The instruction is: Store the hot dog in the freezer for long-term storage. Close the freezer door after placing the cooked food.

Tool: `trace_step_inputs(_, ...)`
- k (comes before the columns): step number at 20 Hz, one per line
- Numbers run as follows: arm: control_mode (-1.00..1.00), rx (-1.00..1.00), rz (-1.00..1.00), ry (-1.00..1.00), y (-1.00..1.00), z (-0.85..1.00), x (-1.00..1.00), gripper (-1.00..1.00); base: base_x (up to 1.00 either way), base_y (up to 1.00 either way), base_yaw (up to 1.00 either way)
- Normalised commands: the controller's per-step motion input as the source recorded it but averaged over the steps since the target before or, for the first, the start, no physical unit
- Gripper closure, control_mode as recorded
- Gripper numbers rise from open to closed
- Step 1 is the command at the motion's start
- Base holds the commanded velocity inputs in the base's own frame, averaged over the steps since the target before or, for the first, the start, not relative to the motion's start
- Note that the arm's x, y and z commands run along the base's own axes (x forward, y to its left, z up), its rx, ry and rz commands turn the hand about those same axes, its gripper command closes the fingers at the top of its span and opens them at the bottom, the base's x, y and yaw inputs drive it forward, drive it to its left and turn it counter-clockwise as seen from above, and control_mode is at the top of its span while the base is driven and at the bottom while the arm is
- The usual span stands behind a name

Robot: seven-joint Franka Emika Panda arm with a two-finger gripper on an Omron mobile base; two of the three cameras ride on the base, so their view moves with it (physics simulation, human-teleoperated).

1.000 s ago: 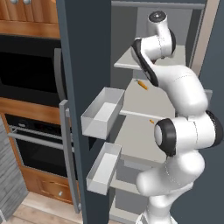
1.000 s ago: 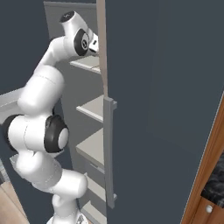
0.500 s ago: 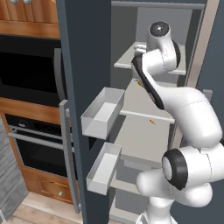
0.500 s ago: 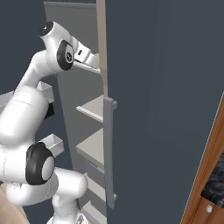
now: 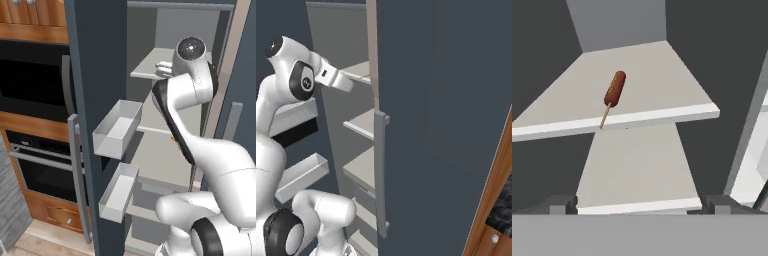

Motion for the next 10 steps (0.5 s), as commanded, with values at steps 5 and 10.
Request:
trace_step_inputs(5, -1.00, 0.00, 0.05, 0.00, 0.00, 0.17, -1.00, -1.00, 0.00, 0.00, 0.00)
trace_step_inputs(10, -1.00, 0.00, 0.11, 0.04, 0.00, 0.33, -0.85, -1.00, 0.00, 0.00, 0.00)
